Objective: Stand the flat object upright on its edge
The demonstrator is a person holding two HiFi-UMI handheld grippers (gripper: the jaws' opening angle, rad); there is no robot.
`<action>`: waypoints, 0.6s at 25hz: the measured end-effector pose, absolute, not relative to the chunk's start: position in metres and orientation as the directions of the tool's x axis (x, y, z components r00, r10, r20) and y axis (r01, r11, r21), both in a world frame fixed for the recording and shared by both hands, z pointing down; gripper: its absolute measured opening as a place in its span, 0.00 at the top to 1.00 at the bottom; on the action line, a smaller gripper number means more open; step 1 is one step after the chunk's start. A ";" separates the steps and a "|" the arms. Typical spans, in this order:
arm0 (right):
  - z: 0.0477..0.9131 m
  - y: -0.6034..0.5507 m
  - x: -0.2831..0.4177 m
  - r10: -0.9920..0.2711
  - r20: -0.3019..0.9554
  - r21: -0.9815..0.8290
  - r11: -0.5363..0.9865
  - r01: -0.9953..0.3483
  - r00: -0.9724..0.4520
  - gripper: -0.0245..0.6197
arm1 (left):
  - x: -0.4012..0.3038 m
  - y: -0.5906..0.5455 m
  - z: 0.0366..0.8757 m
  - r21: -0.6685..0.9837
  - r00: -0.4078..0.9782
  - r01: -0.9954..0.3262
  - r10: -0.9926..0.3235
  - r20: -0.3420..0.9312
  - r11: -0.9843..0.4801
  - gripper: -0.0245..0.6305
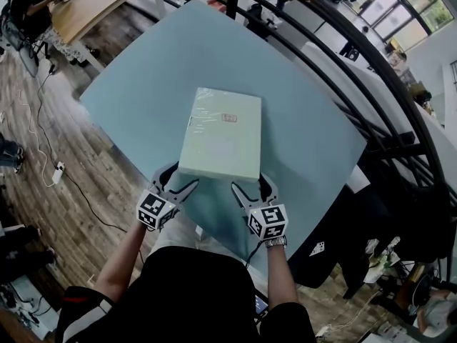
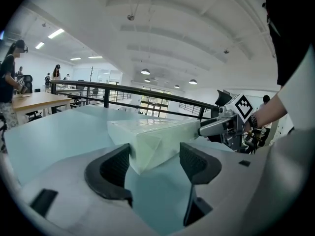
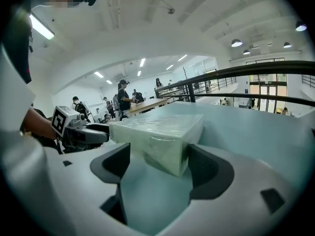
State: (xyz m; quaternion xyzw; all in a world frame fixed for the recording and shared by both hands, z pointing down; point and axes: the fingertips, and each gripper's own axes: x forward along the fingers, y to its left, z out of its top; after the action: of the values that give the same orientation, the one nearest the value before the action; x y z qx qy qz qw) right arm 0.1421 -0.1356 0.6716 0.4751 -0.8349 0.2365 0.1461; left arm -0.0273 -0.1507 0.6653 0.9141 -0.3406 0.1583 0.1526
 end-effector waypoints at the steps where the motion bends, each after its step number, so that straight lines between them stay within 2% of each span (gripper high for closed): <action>1: 0.669 -0.136 0.142 -0.728 0.464 -0.254 0.437 -0.863 -0.505 0.43 | -0.027 -0.151 0.663 0.167 0.718 -0.671 -0.577 0.389 -0.722 0.50; 15: 0.639 -0.126 0.145 -0.758 0.420 -0.242 0.436 -0.867 -0.499 0.43 | -0.024 -0.140 0.634 0.114 0.722 -0.662 -0.590 0.361 -0.741 0.50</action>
State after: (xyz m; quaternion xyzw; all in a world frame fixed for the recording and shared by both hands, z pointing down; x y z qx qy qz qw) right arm 0.1448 -0.1265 0.6388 0.4846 -0.8381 0.2169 0.1252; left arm -0.0240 -0.1400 0.6339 0.9204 -0.3402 0.1523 0.1181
